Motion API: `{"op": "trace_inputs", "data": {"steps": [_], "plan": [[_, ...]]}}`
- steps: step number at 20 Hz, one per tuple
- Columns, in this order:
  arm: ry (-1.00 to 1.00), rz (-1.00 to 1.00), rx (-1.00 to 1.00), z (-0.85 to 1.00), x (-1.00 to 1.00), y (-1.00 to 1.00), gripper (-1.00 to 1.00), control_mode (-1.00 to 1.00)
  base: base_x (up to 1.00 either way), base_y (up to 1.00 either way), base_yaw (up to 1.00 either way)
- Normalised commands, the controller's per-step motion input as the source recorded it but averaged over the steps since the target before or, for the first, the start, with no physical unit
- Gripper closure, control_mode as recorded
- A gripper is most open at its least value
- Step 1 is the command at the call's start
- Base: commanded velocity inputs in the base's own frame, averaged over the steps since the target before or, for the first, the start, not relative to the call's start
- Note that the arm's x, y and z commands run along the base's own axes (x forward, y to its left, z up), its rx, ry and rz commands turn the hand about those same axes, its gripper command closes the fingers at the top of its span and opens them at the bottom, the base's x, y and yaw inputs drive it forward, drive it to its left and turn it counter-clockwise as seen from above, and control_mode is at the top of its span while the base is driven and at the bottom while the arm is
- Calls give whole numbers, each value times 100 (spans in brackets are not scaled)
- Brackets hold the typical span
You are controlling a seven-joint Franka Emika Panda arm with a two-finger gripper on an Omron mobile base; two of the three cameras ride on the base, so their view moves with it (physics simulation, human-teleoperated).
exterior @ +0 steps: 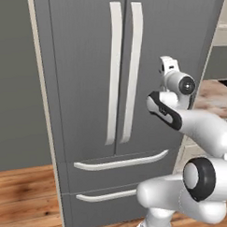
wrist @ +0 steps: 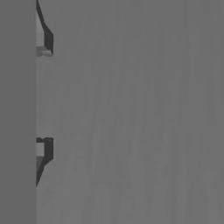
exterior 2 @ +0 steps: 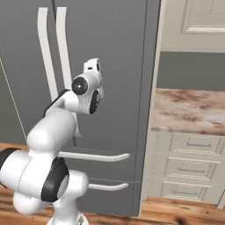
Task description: Place the tupperware on the top shelf of the fridge. Make space for the tupperware among the existing items by rearranging them on the shelves if needed. Close the fridge door when finished.
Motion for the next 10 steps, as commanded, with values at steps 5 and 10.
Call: {"op": "trace_inputs", "data": {"steps": [5, 10], "plan": [[16, -12, 0, 19, 52, 0, -100, -100, 0, 0, 0], [43, -4, 1, 14, 43, -1, -100, -100, 0, 0, 0]]}}
